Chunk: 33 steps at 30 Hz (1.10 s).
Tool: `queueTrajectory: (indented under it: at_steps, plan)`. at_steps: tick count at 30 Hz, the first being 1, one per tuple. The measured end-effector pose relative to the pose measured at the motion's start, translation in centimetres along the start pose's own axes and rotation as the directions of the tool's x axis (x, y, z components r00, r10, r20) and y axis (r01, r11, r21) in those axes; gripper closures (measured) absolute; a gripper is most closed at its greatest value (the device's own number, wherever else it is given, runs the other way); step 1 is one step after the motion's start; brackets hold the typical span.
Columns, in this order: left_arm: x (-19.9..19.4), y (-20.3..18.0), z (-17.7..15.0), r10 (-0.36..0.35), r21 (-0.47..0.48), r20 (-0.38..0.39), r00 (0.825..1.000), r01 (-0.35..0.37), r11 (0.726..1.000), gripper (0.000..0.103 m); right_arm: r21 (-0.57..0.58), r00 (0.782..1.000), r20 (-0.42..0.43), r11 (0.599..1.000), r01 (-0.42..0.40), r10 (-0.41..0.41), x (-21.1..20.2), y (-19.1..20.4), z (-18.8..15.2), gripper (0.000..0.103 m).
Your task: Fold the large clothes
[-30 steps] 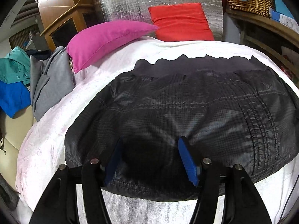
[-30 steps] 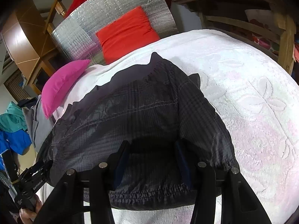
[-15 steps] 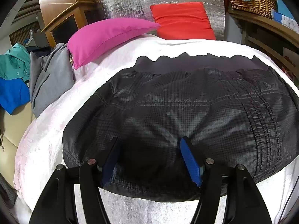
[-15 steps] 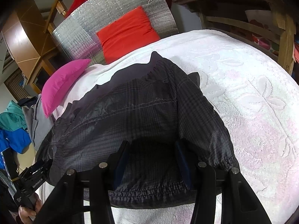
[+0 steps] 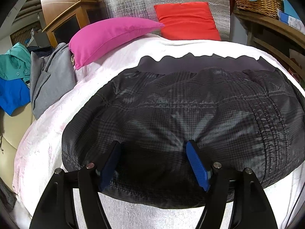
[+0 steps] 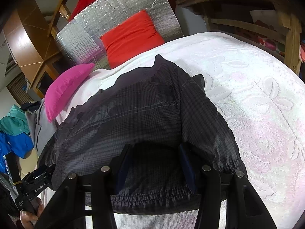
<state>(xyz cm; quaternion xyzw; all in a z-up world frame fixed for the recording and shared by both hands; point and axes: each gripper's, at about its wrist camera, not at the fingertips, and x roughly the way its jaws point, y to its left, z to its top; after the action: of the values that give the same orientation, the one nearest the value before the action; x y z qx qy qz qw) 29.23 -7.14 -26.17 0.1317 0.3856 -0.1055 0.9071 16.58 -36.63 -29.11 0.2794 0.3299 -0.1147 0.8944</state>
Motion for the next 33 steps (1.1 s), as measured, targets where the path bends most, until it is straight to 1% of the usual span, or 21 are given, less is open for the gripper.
queueTrajectory:
  at_steps: [4, 6, 12, 33]
  plan:
    - [0.19, -0.03, -0.06, 0.009, -0.001, 0.004, 1.000, -0.009, 1.000, 0.026, 0.000, 1.000, 0.009, 1.000, -0.009, 0.009, 0.11, -0.17, -0.17, 0.048]
    - [0.31, -0.02, -0.09, 0.009, -0.003, 0.002, 1.000, -0.009, 1.000, 0.026, 0.004, 1.000, 0.010, 1.000, -0.014, 0.013, 0.16, -0.28, -0.12, 0.048]
    - [0.34, -0.06, -0.06, 0.013, 0.002, -0.002, 1.000, -0.013, 1.000, 0.025, 0.018, 0.999, 0.015, 0.999, -0.031, 0.030, 0.10, -0.64, -0.07, 0.048]
    - [0.68, -0.08, 0.03, 0.014, 0.002, -0.007, 1.000, -0.014, 1.000, 0.022, 0.015, 0.999, 0.026, 0.999, -0.042, 0.042, -0.06, -0.71, -0.36, 0.048]
